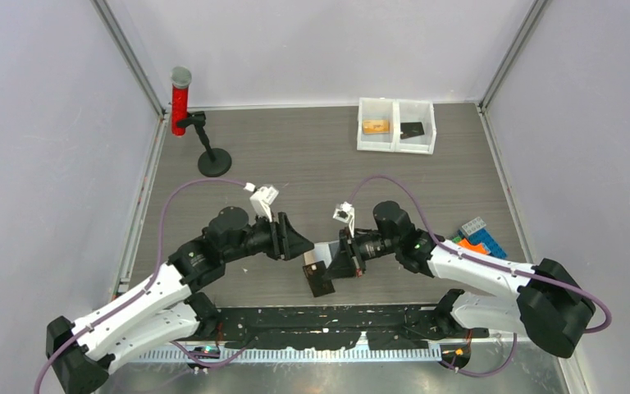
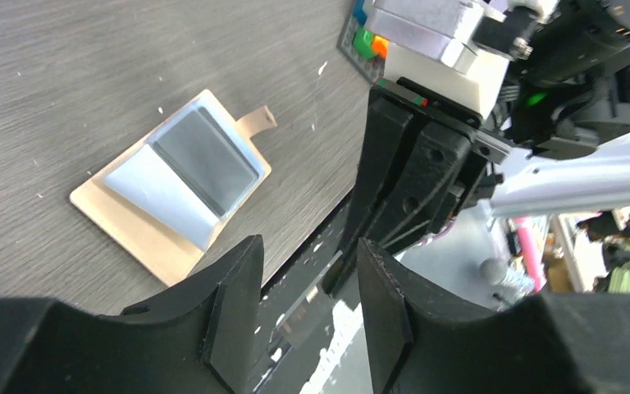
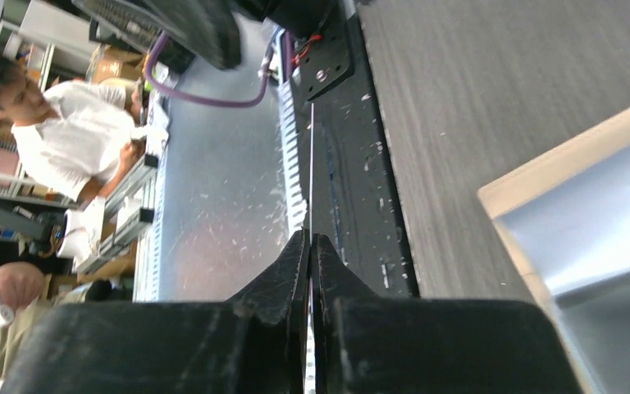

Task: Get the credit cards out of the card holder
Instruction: Remove the credit card from the card holder.

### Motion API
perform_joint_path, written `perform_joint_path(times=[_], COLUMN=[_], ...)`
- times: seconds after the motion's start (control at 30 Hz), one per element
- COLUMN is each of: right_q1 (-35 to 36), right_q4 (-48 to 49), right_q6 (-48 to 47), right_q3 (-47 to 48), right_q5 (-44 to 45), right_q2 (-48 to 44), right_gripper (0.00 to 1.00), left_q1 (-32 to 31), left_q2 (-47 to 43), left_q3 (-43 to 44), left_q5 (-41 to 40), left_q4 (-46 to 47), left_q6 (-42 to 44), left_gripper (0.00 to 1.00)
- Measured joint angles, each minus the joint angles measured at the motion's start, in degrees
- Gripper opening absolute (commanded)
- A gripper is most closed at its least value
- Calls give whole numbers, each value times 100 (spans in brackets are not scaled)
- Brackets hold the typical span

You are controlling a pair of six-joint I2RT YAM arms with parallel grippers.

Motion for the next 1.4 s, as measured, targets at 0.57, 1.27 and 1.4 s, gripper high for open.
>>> perform_joint_path(times=[0.57,1.27,1.4], right_q1=[520,538,538], right_q4=[-354,-584,-601], right_q6=[-168,-304,-302], right_q3=[369,439,474], right_q5=[-96,-98,-98], right_q2=[74,173,120], right_gripper=[5,5,5], left_q1=[4,22,22], left_q2=[1250,909,1178], left_q3=[457,667,664], left_q5=[1720,2009,2214], left_q4=[-824,-887,-907], left_q6=[916,1023,1073], left_gripper=[23,43,34])
